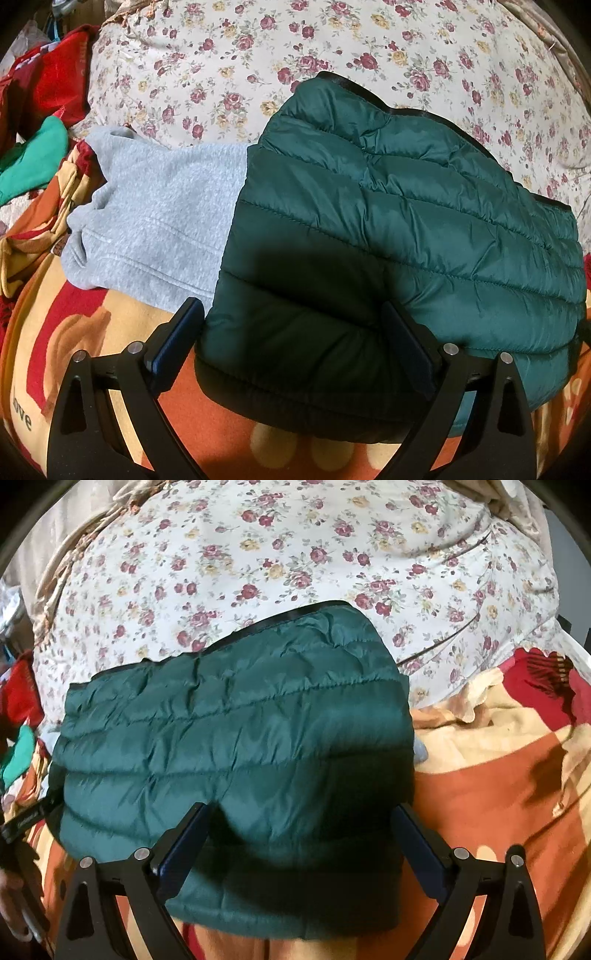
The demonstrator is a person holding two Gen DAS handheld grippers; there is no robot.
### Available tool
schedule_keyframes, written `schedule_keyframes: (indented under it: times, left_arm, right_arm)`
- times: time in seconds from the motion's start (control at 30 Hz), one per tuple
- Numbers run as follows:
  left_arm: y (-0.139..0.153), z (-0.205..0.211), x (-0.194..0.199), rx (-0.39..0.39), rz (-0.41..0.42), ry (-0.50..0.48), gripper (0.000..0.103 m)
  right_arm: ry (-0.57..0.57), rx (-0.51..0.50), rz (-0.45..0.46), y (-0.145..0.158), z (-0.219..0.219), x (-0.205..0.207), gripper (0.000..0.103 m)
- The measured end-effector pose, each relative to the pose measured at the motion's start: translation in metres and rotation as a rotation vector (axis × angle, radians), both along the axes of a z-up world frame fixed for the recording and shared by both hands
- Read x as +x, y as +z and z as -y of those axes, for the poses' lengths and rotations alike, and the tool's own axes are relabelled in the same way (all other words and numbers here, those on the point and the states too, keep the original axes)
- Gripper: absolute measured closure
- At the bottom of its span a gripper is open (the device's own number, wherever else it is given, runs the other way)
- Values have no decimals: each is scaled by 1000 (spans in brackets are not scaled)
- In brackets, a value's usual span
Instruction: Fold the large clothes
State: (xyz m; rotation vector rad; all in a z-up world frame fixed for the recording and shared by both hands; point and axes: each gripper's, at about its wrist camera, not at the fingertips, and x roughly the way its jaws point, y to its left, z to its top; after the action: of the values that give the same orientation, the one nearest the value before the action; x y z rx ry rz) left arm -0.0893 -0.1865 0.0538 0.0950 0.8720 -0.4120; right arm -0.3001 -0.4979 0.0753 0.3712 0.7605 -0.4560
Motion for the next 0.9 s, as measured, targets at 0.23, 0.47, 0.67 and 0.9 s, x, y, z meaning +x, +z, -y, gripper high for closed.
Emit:
schedule_keyframes:
  times: [0.23, 0.47, 0.67, 0.9]
  left_arm:
    - [-2, 2, 2, -9, -7, 0, 4]
    - [10, -10, 14, -106, -80, -16, 4]
    - [24, -23, 35, -222, -106, -30, 4]
    - [-1, -43, 73, -376, -287, 12, 4]
  right_arm:
    - [-11, 30, -38, -15, 16, 18, 0]
    - [-3, 53, -10, -3, 23, 10, 1]
    - [-9, 117, 47, 3, 42, 5, 1]
    - [45, 146, 33, -8, 59, 18, 0]
